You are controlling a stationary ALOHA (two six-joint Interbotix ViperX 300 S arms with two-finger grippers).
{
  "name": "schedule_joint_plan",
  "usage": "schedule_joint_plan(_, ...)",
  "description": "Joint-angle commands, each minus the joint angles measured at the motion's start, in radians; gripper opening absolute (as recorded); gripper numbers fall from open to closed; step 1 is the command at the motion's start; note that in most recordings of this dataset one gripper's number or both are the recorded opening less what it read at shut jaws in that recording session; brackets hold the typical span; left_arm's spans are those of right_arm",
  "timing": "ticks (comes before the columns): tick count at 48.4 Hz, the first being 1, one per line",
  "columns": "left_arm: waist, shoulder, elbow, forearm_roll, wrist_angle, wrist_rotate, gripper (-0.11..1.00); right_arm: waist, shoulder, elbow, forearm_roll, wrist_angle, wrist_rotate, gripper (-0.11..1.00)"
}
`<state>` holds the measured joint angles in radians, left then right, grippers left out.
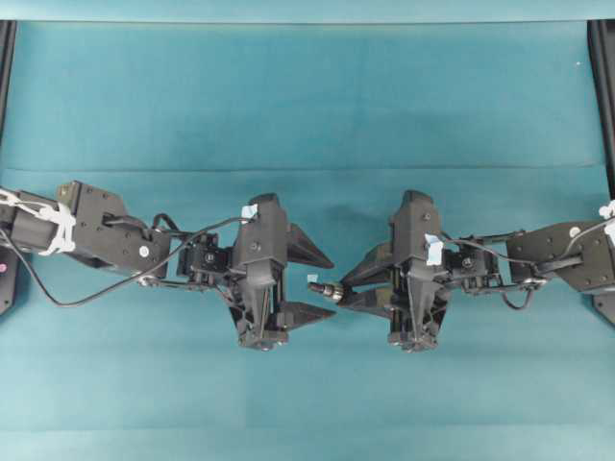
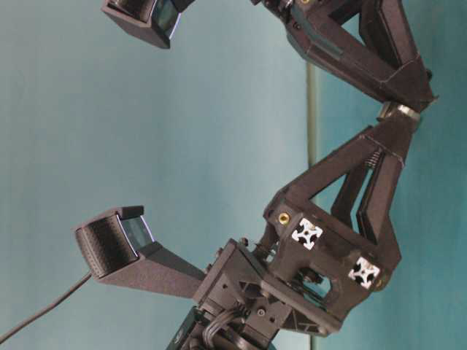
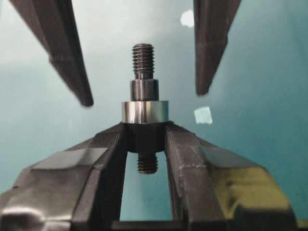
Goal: Insert the washer onto the shaft with both hands.
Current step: 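Withdraw the left gripper away from the shaft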
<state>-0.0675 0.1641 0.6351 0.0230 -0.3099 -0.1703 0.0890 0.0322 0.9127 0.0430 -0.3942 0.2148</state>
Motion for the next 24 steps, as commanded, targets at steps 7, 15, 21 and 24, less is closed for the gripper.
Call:
schedule_joint_plan(7, 0.005, -0.051, 0.006, 0.003, 0.040, 0.005, 0.90, 0.005, -0.008, -0.015, -0.003, -0.002, -0.002, 0.00)
schedule_joint_plan(15, 0.009, -0.106, 0.051, 0.003, 0.074, 0.006, 0.90, 0.005, -0.008, -0.014, -0.003, 0.000, -0.002, 0.00)
schedule_joint_plan(21, 0.009, -0.160, 0.094, 0.005, 0.101, 0.006, 0.90, 0.003, -0.008, -0.014, -0.003, 0.000, -0.002, 0.00)
schedule_joint_plan(24, 0.009, -0.187, 0.114, 0.003, 0.114, 0.009, 0.90, 0.003, -0.008, -0.012, -0.003, 0.000, -0.002, 0.00)
